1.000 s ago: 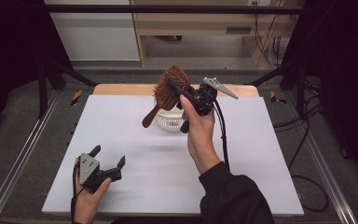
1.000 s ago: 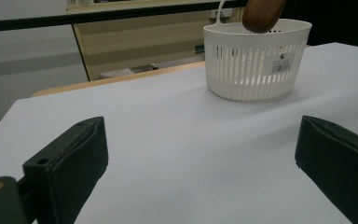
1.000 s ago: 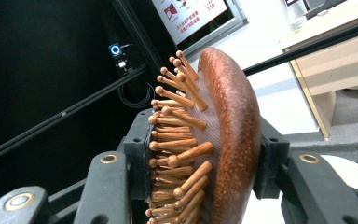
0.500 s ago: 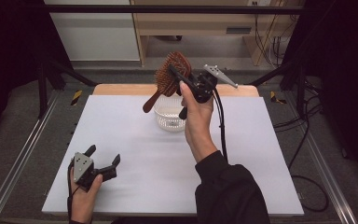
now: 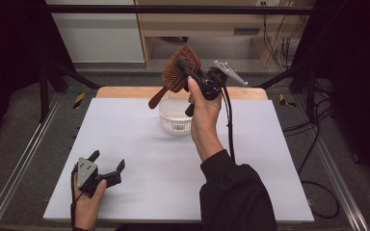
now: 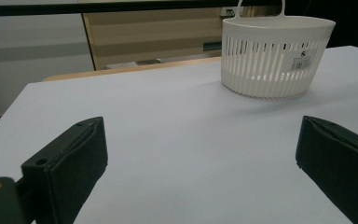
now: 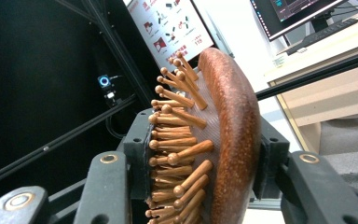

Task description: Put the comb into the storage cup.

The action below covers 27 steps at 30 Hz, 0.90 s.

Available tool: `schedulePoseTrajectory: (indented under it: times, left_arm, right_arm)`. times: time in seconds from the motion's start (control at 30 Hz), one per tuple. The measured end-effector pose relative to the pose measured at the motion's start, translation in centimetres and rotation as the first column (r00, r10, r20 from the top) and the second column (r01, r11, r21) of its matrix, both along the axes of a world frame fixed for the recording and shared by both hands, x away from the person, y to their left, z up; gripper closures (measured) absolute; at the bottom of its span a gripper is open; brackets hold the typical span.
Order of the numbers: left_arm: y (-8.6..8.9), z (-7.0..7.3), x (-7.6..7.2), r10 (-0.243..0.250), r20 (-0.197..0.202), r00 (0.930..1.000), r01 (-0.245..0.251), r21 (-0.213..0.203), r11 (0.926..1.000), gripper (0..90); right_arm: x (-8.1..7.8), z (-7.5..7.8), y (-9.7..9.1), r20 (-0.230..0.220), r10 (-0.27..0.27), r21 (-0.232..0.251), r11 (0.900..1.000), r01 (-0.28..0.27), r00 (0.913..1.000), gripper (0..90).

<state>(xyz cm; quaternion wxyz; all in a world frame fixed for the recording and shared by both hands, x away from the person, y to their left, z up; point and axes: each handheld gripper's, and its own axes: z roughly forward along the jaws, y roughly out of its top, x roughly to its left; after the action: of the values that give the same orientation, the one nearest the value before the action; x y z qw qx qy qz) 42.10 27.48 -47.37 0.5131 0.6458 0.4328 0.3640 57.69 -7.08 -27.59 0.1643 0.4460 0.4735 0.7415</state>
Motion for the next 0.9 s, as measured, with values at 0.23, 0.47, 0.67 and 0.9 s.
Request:
schedulePoseTrajectory:
  times: [0.23, 0.47, 0.67, 0.9]
  left_arm:
    - [0.1, -0.1, 0.1, -0.006, -0.011, 0.9999, 0.006, -0.013, 0.9999, 2.0]
    - [-0.3, -0.1, 0.0, -0.019, -0.013, 0.9997, 0.019, -0.001, 0.9998, 2.0]
    - [-0.3, -0.1, 0.0, -0.02, -0.011, 0.9997, 0.02, -0.01, 0.9998, 2.3]
    - [-0.4, 0.0, -0.1, -0.012, 0.004, 0.9999, 0.012, 0.008, 0.9999, 2.5]
  right_arm:
    - [0.2, 0.0, -0.1, 0.015, -0.013, 0.0, 0.9999, 0.013, 0.9998, 51.5]
    - [-0.3, -0.9, -1.5, 0.024, -0.054, 0.012, 0.9985, 0.053, 0.9983, 51.6]
    - [0.1, -0.9, -2.5, 0.025, -0.085, 0.009, 0.9963, 0.085, 0.996, 51.6]
    - [0.6, -1.3, -2.6, 0.014, -0.101, -0.006, 0.9949, 0.101, 0.9948, 51.6]
